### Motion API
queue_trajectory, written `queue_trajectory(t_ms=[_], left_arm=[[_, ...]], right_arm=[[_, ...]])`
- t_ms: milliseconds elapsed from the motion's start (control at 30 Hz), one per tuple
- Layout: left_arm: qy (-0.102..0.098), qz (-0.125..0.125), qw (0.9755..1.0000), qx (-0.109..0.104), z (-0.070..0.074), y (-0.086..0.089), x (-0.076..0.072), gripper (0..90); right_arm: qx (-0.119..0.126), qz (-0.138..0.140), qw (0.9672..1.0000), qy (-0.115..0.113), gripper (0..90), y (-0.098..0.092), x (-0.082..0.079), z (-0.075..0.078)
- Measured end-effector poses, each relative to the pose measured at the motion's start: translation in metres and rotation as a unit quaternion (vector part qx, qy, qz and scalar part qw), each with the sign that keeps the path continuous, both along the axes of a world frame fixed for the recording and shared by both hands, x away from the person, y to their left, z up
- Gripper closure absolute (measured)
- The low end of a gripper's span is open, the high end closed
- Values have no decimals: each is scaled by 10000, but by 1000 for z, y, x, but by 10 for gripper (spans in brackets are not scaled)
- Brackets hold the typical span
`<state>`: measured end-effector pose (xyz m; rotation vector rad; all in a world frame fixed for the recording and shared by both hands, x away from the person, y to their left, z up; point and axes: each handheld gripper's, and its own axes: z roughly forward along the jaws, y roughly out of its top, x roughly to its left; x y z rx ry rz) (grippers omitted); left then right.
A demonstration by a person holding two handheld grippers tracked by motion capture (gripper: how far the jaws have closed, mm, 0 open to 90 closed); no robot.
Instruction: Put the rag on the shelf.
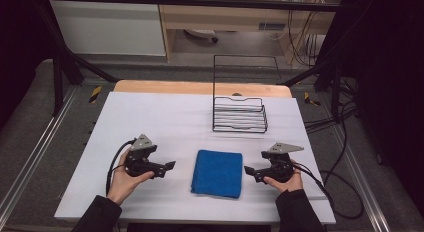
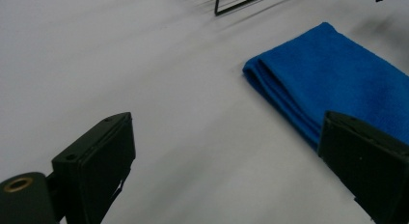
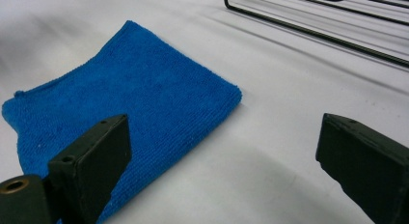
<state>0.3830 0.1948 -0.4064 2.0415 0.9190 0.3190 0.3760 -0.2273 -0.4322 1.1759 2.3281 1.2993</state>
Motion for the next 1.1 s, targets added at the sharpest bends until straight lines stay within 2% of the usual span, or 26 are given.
queue_trajectory(t_ms=[100, 200, 300, 433, 567, 633, 700, 800, 867, 933, 1033, 1067, 1100], left_arm=[[9, -94, 10000, 21, 2, -17, 4, 62], [-9, -152, 9998, 129, 3, -32, 8, 65], [57, -193, 9996, 188, 1, -45, 14, 76], [185, -191, 9992, 283, -3, -60, 23, 131], [297, -151, 9991, 264, -6, -73, 31, 181], [302, -123, 9987, 379, -8, -80, 34, 209], [361, -97, 9986, 385, -10, -86, 37, 224], [386, -59, 9984, 411, -14, -93, 41, 307], [408, -65, 9979, 502, -17, -98, 42, 323], [446, -53, 9973, 575, -20, -100, 44, 383], [578, -22, 9966, 585, -24, -101, 47, 434], [647, -9, 9964, 552, -26, -100, 48, 484], [672, -31, 9961, 563, -27, -100, 50, 484]], right_arm=[[15, -24, 10000, 2, 43, -1, -4, -1], [18, -41, 10000, -7, 37, -2, -6, -1], [1, -58, 10000, -8, 35, -2, -7, -1], [62, -55, 10000, -10, 43, -2, -9, 0], [34, -79, 10000, -20, 44, -2, -8, -1], [29, -85, 10000, -12, 45, -2, -8, -1], [34, -84, 10000, -11, 46, -2, -8, -1], [29, -74, 10000, 1, 54, -2, -8, -1], [18, -69, 10000, 10, 55, -1, -8, -1], [0, -49, 10000, 9, 62, -1, -8, -2], [-6, -43, 10000, 28, 69, -1, -8, -2], [-19, -24, 10000, 52, 77, 0, -8, -3], [-19, -24, 10000, 52, 77, 0, -8, -3]])
